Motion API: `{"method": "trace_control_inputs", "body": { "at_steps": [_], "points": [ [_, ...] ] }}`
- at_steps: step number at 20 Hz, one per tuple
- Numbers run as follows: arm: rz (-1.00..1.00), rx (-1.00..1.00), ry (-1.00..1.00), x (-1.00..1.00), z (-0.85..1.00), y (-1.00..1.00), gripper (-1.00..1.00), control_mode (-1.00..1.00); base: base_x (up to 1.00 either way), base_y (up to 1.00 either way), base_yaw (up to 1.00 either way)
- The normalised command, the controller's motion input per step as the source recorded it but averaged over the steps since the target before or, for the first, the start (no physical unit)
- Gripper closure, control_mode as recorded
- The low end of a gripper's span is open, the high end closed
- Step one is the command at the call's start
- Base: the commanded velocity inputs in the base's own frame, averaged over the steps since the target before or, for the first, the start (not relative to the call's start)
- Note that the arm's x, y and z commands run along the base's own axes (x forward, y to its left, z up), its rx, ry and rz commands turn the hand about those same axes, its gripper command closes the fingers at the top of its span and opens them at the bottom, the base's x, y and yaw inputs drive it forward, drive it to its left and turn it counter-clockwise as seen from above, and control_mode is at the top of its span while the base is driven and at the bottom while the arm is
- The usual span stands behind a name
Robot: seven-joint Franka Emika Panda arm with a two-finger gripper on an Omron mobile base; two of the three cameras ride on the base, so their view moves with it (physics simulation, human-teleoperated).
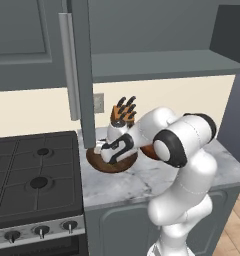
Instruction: Pick both bowls and place them on the counter. Then place the lemon wedge in one bowl and place the shrimp in the other bowl.
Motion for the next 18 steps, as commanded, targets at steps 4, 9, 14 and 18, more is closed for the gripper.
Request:
{"method": "trace_control_inputs", "body": {
  "at_steps": [4, 9, 14, 18],
  "points": [
    [0.01, 0.0, -0.02, -0.1, 0.18, -0.07, -1.0, -1.0, 0.0, 0.0, 0.0],
    [0.01, 0.0, -0.03, -0.2, 0.35, -0.14, -1.0, -1.0, 0.0, 0.0, 0.0],
    [0.01, 0.0, -0.01, -0.32, 0.37, -0.21, -1.0, -1.0, 0.0, 0.0, 0.0],
    [0.01, 0.0, -0.04, -0.38, 0.37, -0.23, -1.0, -1.0, 0.0, 0.0, 0.0]
  ]
}}
